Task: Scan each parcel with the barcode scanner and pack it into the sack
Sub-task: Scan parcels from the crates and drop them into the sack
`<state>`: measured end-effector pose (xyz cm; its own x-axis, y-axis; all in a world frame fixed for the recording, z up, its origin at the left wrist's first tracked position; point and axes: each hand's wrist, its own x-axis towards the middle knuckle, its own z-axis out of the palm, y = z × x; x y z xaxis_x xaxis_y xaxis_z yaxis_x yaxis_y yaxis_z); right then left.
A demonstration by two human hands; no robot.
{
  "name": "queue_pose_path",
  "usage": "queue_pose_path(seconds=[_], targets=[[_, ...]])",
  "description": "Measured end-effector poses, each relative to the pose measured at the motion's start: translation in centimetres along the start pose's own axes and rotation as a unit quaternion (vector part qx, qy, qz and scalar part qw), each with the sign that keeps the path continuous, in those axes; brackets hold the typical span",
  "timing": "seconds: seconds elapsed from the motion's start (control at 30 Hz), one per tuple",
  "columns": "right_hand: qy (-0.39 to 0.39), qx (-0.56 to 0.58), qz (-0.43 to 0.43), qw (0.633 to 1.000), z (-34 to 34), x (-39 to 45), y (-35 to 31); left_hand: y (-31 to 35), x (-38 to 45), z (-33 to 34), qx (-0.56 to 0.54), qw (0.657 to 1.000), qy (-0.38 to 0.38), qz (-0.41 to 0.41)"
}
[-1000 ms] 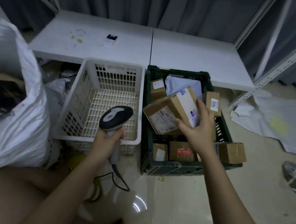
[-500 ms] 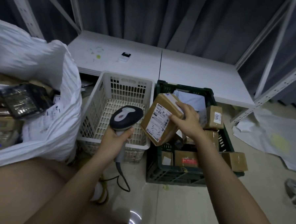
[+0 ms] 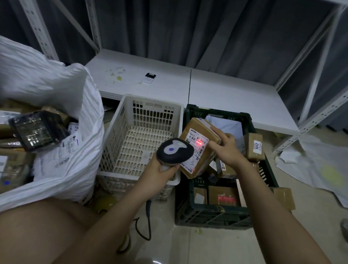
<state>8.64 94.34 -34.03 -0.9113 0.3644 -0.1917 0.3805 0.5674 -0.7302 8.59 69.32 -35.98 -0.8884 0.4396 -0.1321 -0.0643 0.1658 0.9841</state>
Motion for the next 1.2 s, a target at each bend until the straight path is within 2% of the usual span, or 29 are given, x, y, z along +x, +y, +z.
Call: queue_pose_path(seconds=[0.33, 0.53, 0.73, 0.83, 1.03, 1.2], targets=[[0.017, 0.007, -0.017, 1.000, -0.1, -0.5, -0.4, -0.2, 0.3, 0.3, 0.000, 0.999, 0.032, 0.012], [0.082, 0.079, -0.141, 0.983, 0.3, -2.0, -6.3, 4.2, -0.8, -3.9, -0.059, 0.990, 0.118, 0.052], [0.125, 0.182, -0.288, 0.932, 1.2, -4.5, -17.9, 9.9, -3.7, -10.9, -0.071, 0.959, 0.249, 0.116], [0.104, 0.203, -0.343, 0.911, 2.8, -6.0, -23.7, 12.0, -6.4, -15.0, -0.071, 0.940, 0.307, 0.128], [-0.007, 0.163, -0.420, 0.893, 9.4, -7.8, -32.7, 14.5, -11.9, -22.6, -0.060, 0.902, 0.394, 0.165], [-0.059, 0.098, -0.429, 0.896, 16.6, -6.0, -38.5, 14.3, -14.7, -27.6, -0.066, 0.883, 0.436, 0.162]])
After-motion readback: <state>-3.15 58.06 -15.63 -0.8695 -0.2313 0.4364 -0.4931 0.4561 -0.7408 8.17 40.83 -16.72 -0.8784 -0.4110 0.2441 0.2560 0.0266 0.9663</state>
